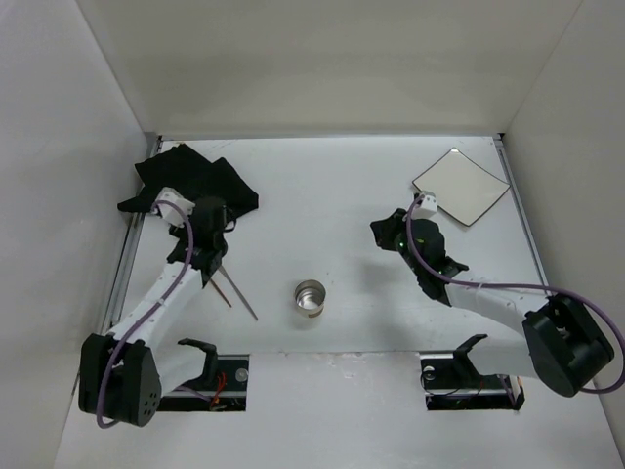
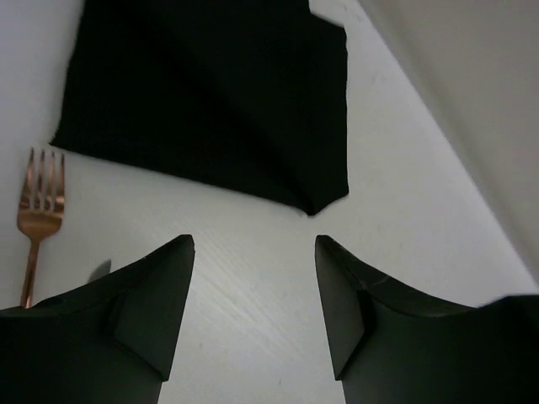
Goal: Set the dinner table for one person
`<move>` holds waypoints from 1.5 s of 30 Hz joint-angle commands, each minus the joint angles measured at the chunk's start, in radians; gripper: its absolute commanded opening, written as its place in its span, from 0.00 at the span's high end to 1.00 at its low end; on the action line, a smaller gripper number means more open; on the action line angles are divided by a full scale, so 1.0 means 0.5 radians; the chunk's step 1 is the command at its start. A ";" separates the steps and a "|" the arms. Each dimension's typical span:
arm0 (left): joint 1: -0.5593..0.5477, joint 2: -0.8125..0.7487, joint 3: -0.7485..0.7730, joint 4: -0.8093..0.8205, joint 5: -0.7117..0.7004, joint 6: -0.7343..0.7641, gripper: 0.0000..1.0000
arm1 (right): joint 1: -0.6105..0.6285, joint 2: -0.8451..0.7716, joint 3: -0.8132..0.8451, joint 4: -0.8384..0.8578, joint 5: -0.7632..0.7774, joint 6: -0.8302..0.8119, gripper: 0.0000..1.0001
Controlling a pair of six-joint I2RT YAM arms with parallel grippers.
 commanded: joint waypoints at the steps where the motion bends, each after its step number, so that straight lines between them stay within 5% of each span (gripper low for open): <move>1: 0.248 0.039 0.132 0.110 -0.051 -0.243 0.42 | 0.016 0.037 0.075 0.111 -0.116 0.038 0.89; 9: 0.634 0.560 0.328 0.325 0.344 -0.350 0.42 | 0.016 -0.018 0.060 0.148 -0.217 0.050 0.38; 13: 0.702 0.814 0.536 0.273 0.403 -0.372 0.43 | 0.013 -0.079 0.047 0.136 -0.236 0.053 0.26; 21: 0.666 1.358 1.018 -0.203 0.452 -0.393 0.44 | 0.003 0.077 0.090 0.148 -0.312 0.075 0.24; 28: 0.610 1.631 1.015 0.021 0.495 -0.470 0.48 | -0.024 0.169 0.121 0.133 -0.404 0.145 0.24; 33: 0.540 1.867 1.116 0.248 0.776 -0.409 0.69 | -0.027 0.093 0.096 0.133 -0.389 0.148 0.24; 38: 0.282 2.054 1.319 0.288 1.102 -0.314 0.76 | -0.079 0.040 0.075 0.127 -0.365 0.154 0.24; 45: -0.009 2.131 1.344 0.512 1.179 -0.145 0.91 | -0.141 0.031 0.053 0.121 -0.297 0.151 0.23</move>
